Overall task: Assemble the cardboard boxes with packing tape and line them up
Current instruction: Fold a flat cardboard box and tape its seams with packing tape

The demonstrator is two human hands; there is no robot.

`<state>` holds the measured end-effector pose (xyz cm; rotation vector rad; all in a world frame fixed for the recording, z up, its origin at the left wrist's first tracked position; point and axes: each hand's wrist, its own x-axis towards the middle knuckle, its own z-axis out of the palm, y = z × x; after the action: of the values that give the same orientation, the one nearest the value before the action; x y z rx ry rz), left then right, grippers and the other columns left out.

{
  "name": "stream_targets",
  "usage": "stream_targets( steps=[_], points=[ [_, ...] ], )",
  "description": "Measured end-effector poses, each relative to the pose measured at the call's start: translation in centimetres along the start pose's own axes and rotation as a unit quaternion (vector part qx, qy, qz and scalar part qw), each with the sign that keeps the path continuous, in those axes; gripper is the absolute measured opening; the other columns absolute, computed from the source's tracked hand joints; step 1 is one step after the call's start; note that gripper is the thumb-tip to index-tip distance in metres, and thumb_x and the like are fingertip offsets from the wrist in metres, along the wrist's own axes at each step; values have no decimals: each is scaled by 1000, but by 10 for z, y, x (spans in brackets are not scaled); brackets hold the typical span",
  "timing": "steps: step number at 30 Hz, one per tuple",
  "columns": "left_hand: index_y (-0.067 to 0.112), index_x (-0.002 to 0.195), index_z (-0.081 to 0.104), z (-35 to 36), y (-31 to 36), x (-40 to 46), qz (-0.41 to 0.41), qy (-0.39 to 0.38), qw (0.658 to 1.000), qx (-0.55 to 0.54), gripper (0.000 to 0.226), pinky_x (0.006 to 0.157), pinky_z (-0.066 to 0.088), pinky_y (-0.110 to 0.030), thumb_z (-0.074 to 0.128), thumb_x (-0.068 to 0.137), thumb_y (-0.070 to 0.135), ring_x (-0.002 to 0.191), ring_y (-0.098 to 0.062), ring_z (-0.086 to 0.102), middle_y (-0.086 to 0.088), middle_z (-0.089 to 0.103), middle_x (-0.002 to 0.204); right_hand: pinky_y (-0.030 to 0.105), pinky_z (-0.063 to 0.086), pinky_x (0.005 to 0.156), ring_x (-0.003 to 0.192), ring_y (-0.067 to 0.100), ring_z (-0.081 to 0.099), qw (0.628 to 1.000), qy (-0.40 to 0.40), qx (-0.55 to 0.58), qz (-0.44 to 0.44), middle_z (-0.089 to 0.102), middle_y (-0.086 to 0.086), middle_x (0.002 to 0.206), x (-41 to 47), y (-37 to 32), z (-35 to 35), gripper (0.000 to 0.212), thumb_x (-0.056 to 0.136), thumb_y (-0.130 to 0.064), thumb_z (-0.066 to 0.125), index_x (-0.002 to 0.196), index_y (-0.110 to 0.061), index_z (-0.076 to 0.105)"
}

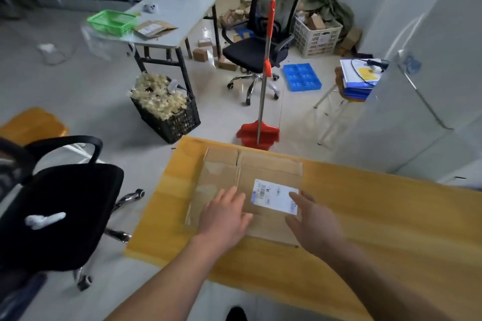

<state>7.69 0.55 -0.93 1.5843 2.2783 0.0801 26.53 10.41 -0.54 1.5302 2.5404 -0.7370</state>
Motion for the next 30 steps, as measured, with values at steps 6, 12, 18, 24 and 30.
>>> stream_targets(
  steps=[6,12,18,24,30],
  points=[
    [30,152,19,21,-39,14,-41,-78,996,29,87,119,23,-50,65,84,58,151,-28,-2,4,-7,164,44,46,103,138,30,32,996,-78,-24,21,-4,0,163,18,5,39,107,71,-55,73,153,-34,8],
    [40,152,-10,45,-67,24,-124,-145,980,52,123,112,25,-64,82,70,48,144,-44,-22,2,-49,147,47,48,98,142,36,22,993,-102,-58,7,-27,5,159,22,20,72,116,69,-61,74,149,-41,-6],
    [40,153,1,62,-78,29,-136,-111,984,12,109,112,36,-46,79,77,43,147,-40,9,2,-30,157,39,51,93,134,36,35,996,-64,-59,-3,-12,9,160,24,21,80,91,79,-48,70,147,-35,12],
    [41,152,15,36,-76,23,-130,-105,986,9,94,112,35,-45,67,77,64,147,-34,13,6,-10,163,42,45,102,130,33,40,996,-87,-14,-20,0,0,162,24,31,61,82,78,-63,64,145,-38,24],
    [40,140,48,-31,-67,14,-85,24,996,-6,49,109,37,-37,53,92,47,136,-22,37,8,33,156,36,41,103,127,26,47,997,-26,52,-44,36,-3,153,16,25,-5,62,86,-64,51,140,-33,50]
  ],
)
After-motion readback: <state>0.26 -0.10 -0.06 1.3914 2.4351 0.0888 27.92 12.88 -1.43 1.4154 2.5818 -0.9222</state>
